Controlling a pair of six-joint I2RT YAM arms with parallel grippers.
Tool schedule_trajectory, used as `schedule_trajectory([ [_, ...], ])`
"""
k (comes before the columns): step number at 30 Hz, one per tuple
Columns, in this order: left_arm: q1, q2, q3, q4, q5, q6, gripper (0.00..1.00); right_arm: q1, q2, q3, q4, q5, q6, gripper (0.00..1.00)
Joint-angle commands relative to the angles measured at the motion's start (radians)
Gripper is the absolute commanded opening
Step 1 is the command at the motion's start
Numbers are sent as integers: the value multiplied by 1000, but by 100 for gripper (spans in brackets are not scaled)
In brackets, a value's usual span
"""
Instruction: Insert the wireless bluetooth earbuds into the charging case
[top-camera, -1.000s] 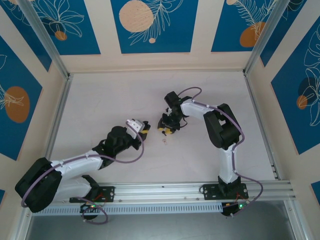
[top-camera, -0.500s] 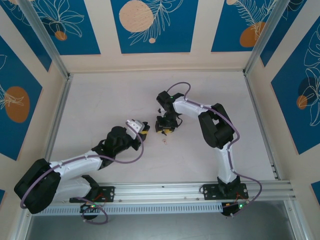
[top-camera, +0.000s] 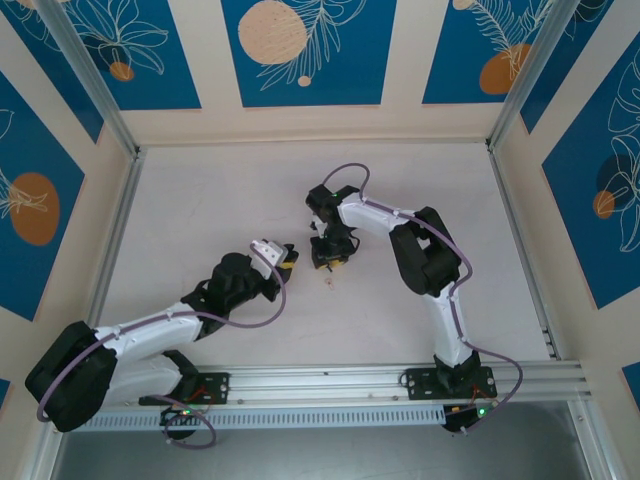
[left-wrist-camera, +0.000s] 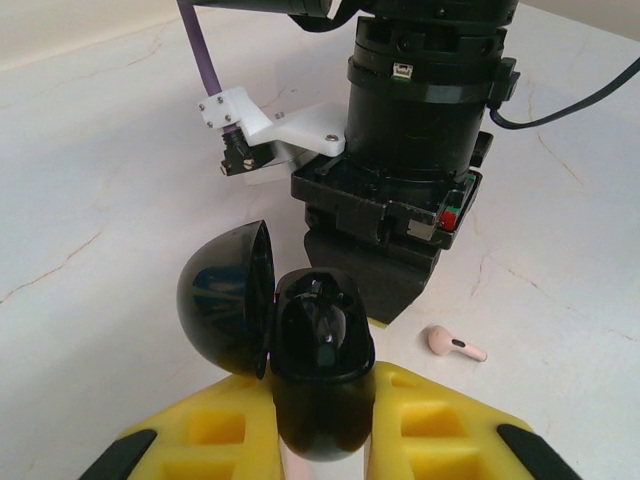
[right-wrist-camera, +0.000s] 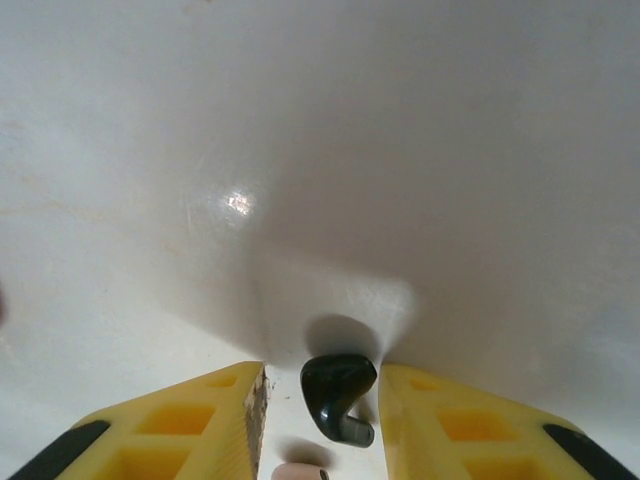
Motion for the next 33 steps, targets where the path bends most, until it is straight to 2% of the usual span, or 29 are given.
schedule_trajectory([
  [1, 12, -20, -6, -8, -12, 21, 19, 7, 47, 24, -20, 33, -28, 32],
  [8, 12, -14, -8, -17, 1, 27, 19, 6, 48, 25, 6, 50, -27, 23],
  [13, 11, 21, -23, 15, 21, 34, 19, -1, -13, -22, 69, 45, -3, 21],
  [23, -4, 186, -40, 234, 109, -10, 18, -45, -334, -302, 388, -46, 108, 19],
  [33, -28, 325, 12, 430, 153, -53, 18, -54, -620, -497, 617, -99, 156, 19],
])
